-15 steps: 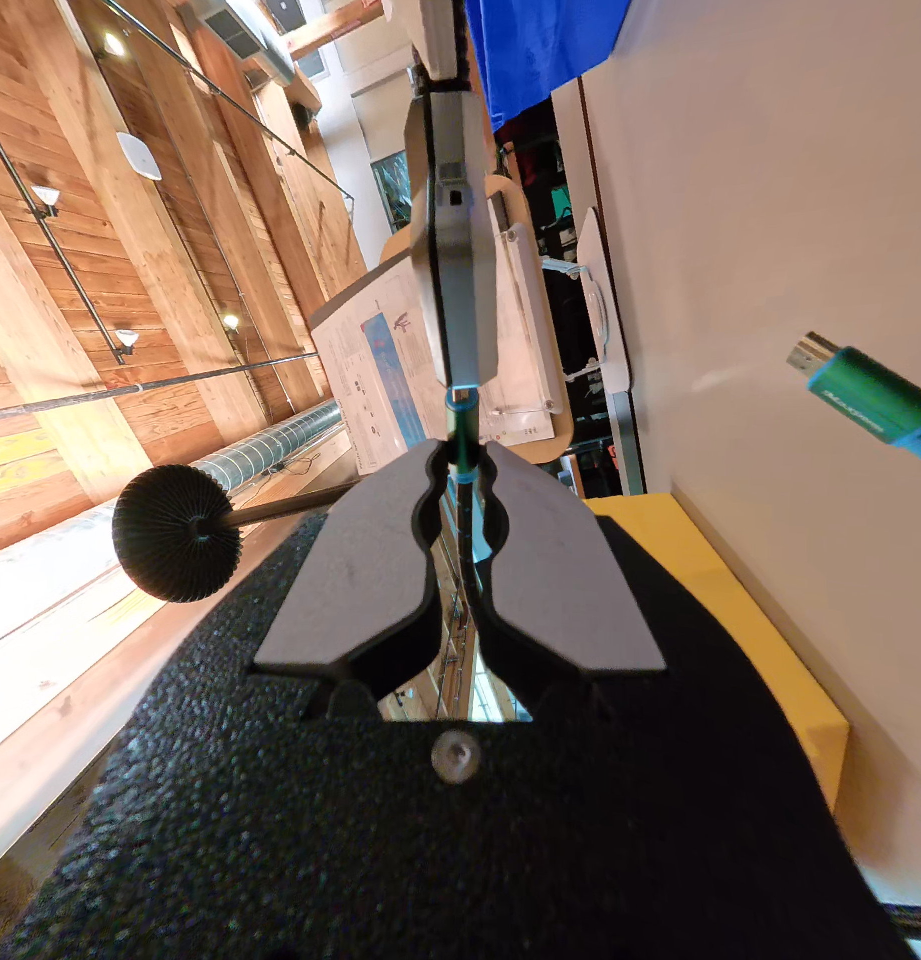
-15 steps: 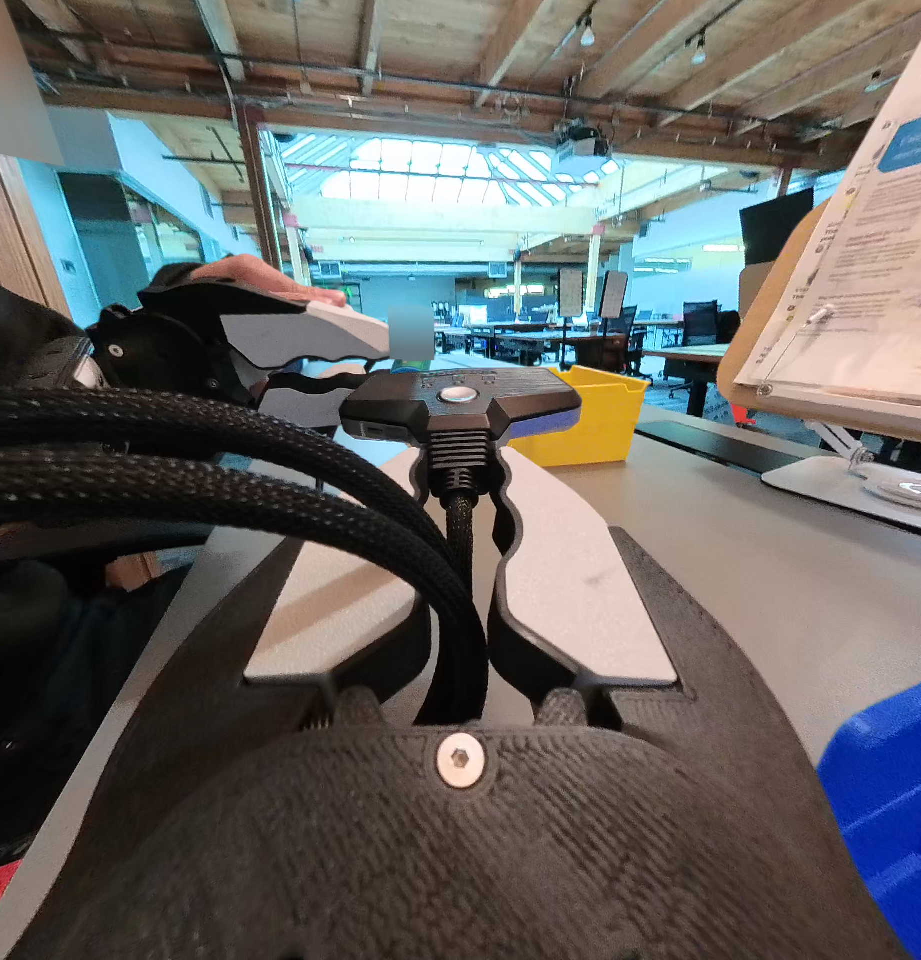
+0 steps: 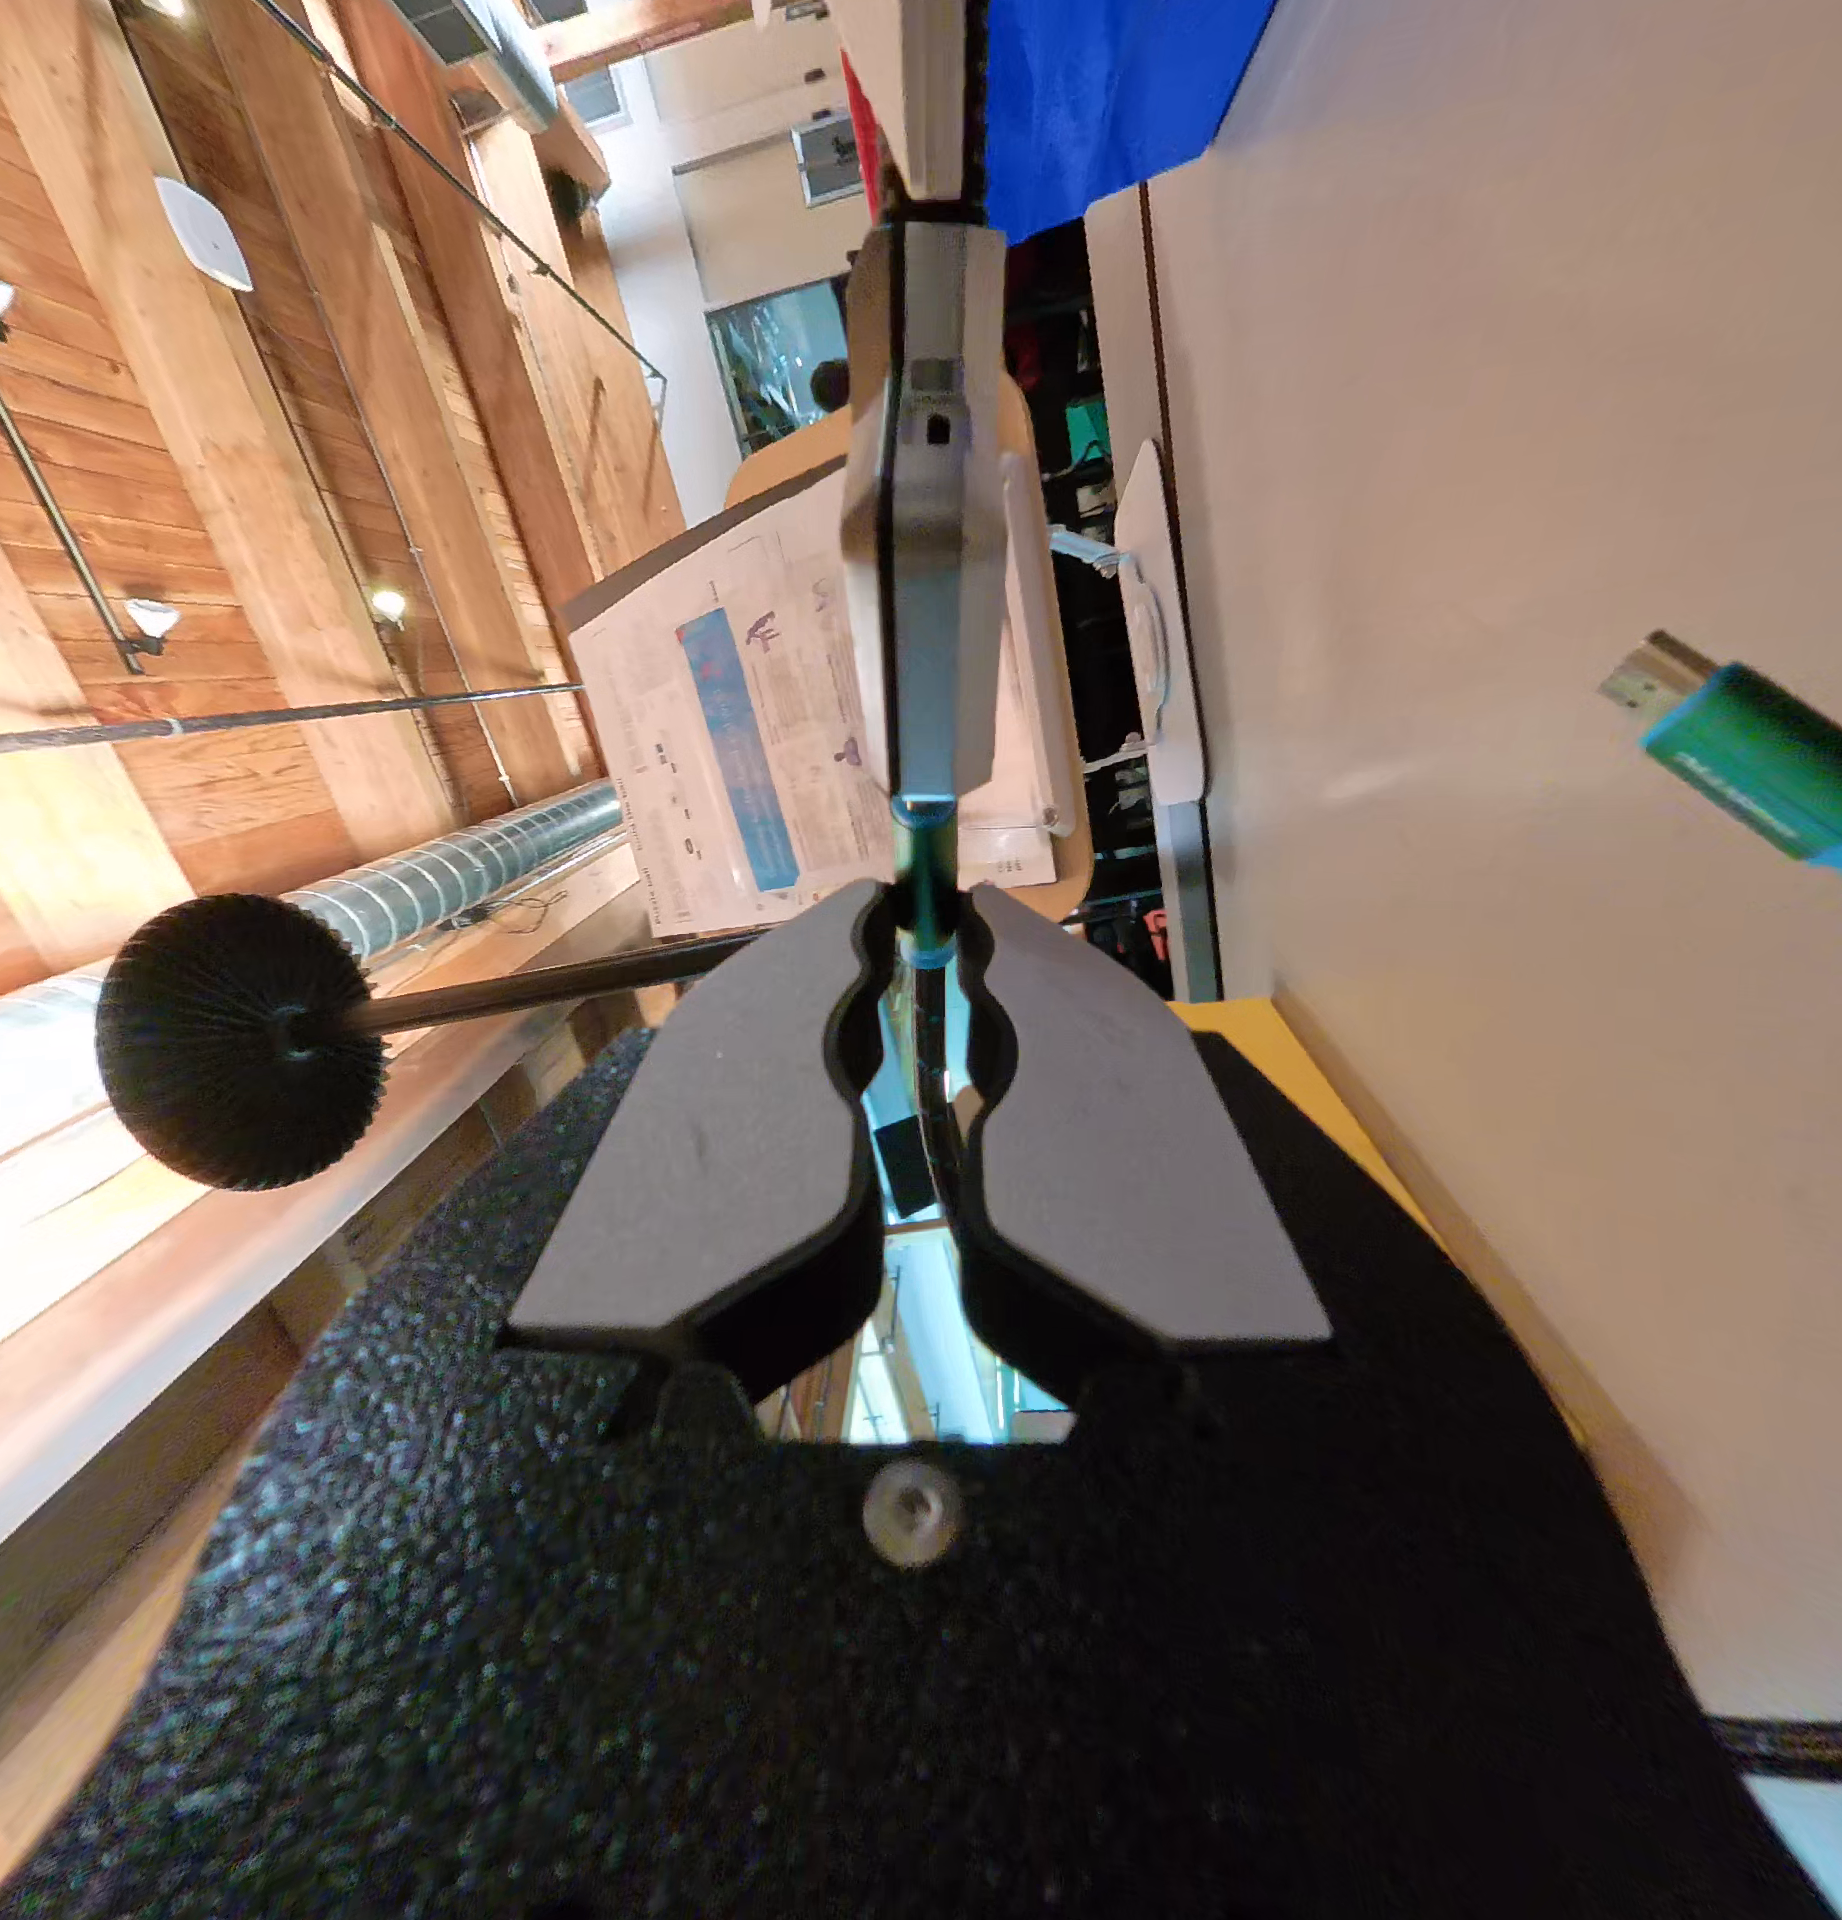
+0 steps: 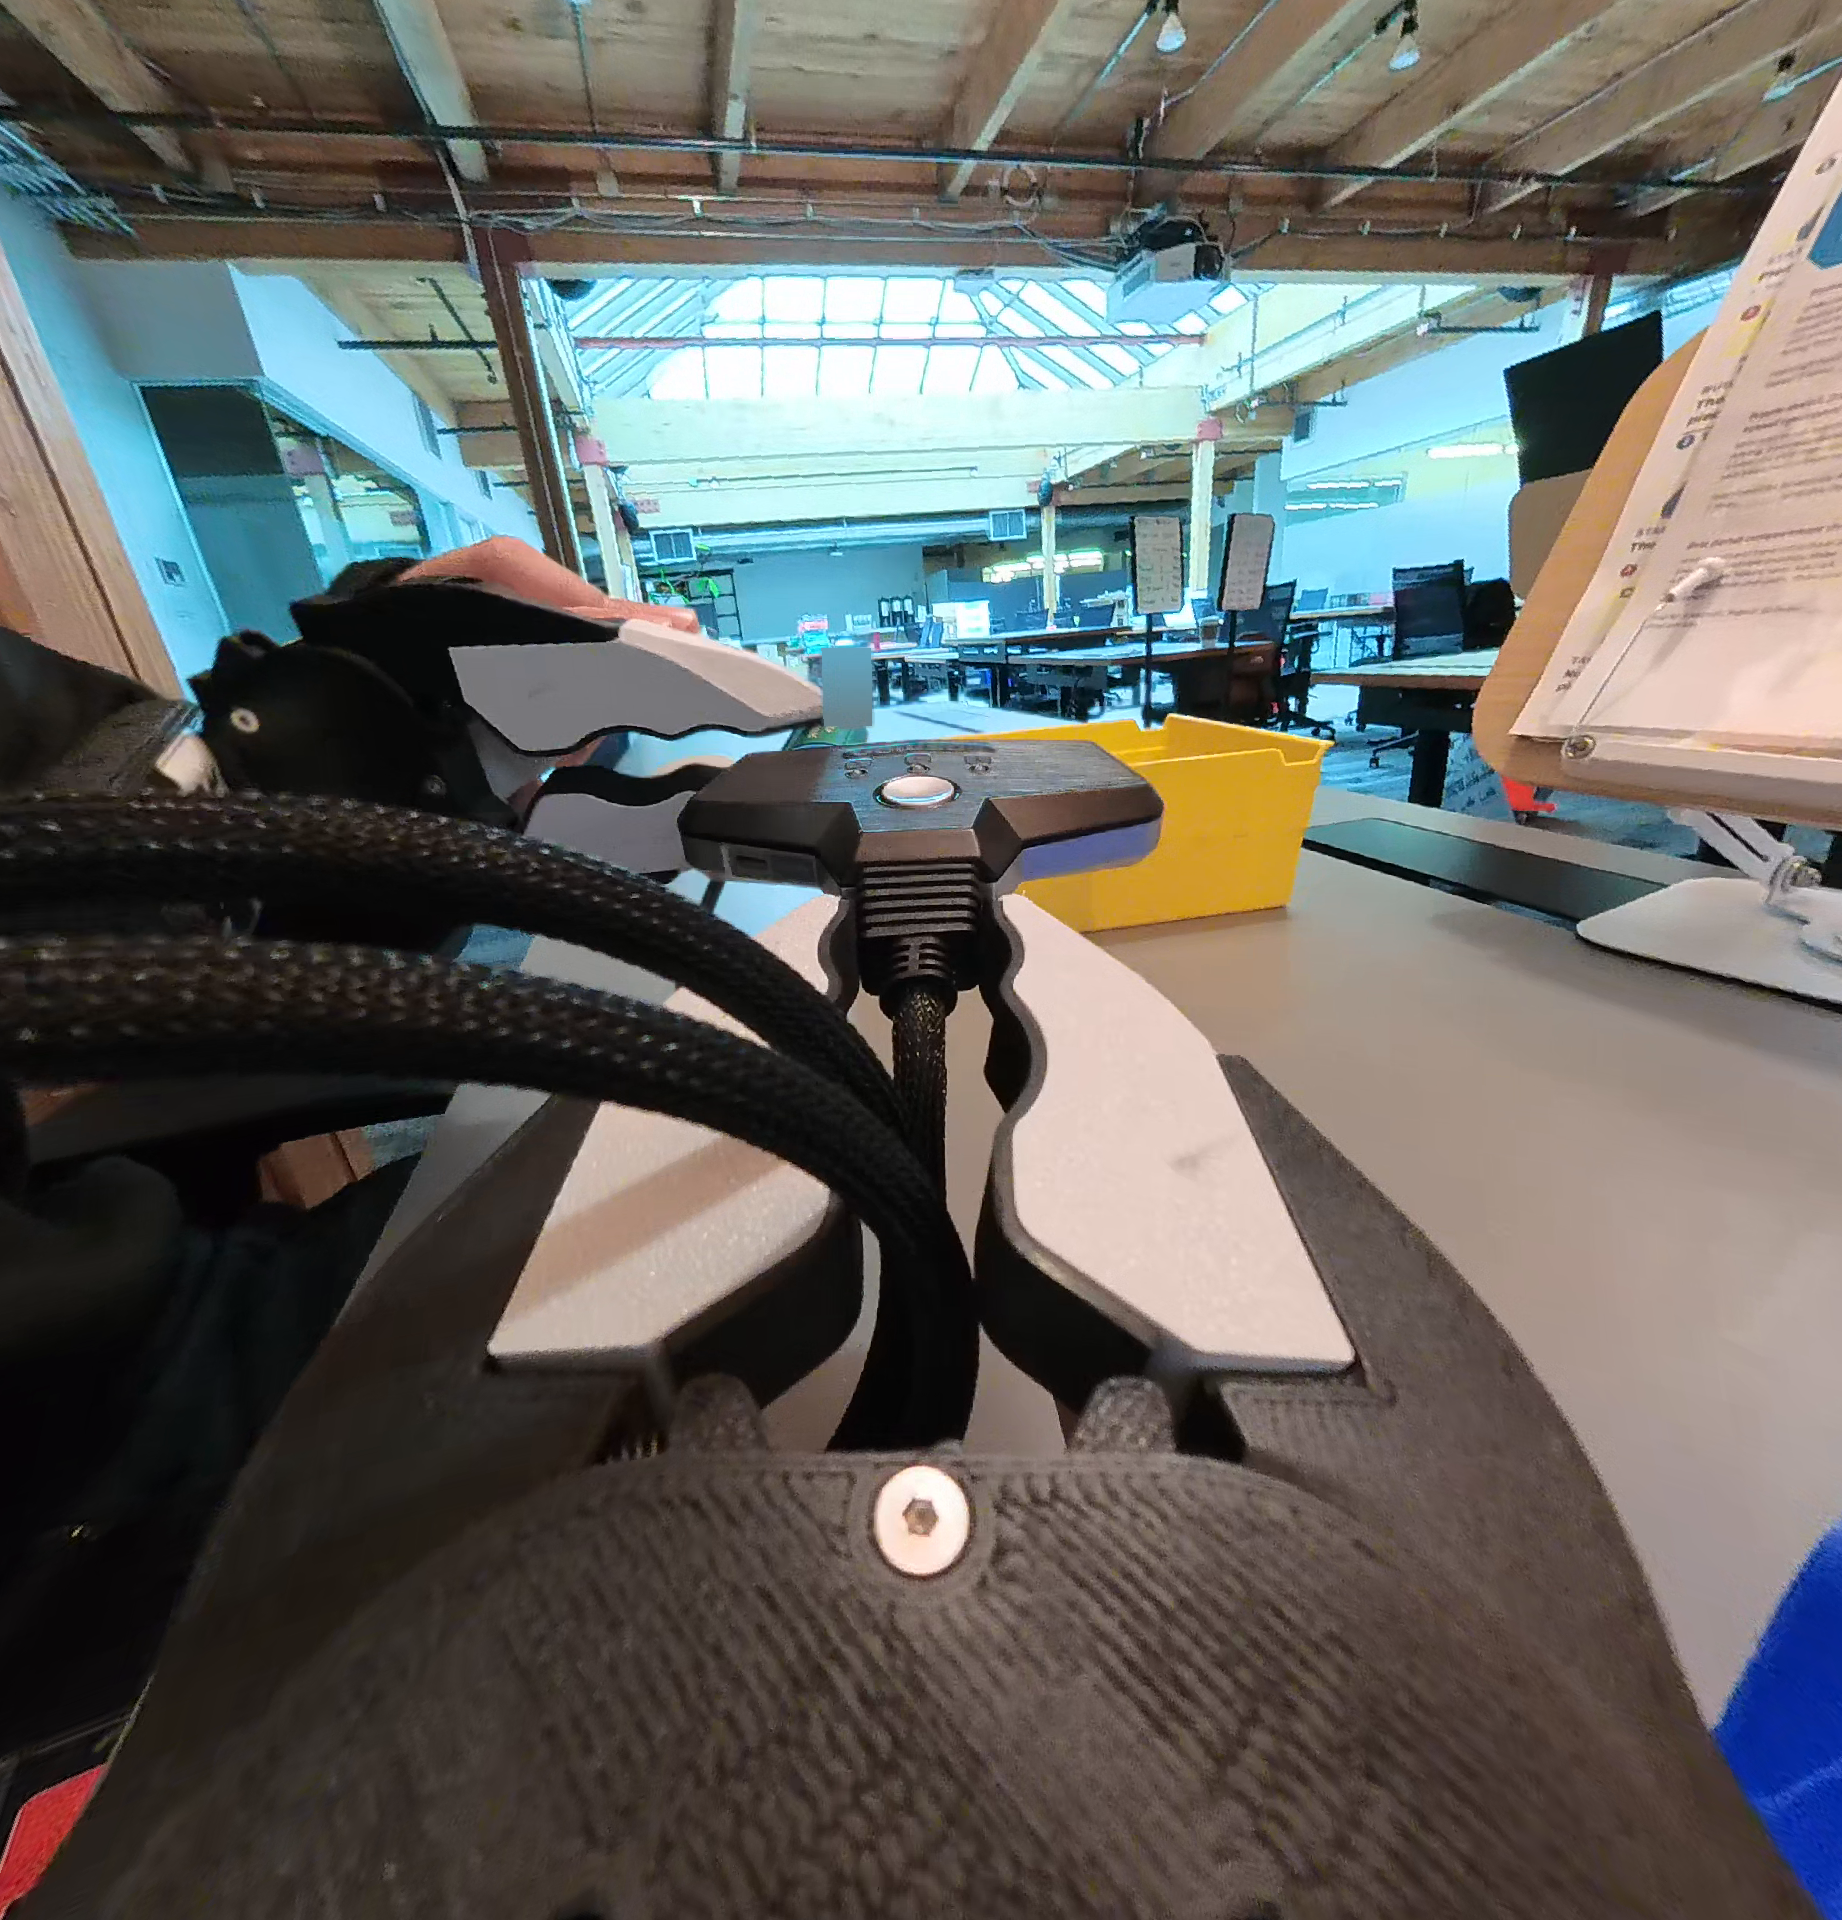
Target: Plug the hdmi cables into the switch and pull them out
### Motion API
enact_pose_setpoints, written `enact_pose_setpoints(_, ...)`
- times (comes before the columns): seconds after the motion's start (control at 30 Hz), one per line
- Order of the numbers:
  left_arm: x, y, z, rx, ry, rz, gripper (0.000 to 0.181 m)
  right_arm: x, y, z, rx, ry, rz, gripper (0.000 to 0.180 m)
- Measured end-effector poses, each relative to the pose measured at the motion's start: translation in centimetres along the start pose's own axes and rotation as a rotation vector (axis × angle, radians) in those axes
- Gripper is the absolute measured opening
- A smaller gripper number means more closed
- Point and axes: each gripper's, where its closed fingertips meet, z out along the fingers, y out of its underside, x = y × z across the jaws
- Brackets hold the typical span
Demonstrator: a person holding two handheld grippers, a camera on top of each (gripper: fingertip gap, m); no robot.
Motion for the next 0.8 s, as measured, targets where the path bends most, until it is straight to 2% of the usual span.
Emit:
enact_pose_setpoints(0.13, 0.4, -0.4, -0.3, 0.054, 0.040, -0.032, 0.010, -0.2, 0.1, -0.3, 0.003, -0.013, -0.040, 0.022)
enact_pose_setpoints(0.2, 1.0, -0.7, -0.6, 0.136, 0.132, -0.081, 0.011, -0.3, 0.3, -0.5, -0.020, -0.018, -0.084, 0.022)
enact_pose_setpoints(0.33, 0.5, -1.0, -2.4, 0.318, 0.439, -0.417, 0.035, -1.0, -0.2, -1.2, -0.010, -0.062, -0.130, 0.021)
enact_pose_setpoints(0.43, -0.9, -0.3, -4.0, 0.448, 0.715, -0.615, 0.035, -1.6, -0.1, -1.5, -0.007, -0.111, -0.133, 0.022)
enact_pose_setpoints(0.5, -1.1, 0.0, -5.0, 0.576, 0.899, -0.650, 0.035, -2.0, 0.1, -1.3, -0.007, -0.138, -0.118, 0.022)
enact_pose_setpoints(0.63, -0.8, -0.4, -5.8, 0.774, 1.103, -0.789, 0.038, -2.5, 0.5, -1.0, -0.012, -0.173, -0.105, 0.022)
enact_pose_setpoints(0.7, -0.2, -0.8, -5.8, 0.813, 1.132, -0.834, 0.039, -2.6, 0.4, -1.0, -0.002, -0.181, -0.099, 0.022)
enact_pose_setpoints(0.8, 0.9, -1.2, -5.0, 0.819, 1.058, -0.869, 0.028, -2.7, 0.6, -1.0, -0.012, -0.182, -0.099, 0.022)
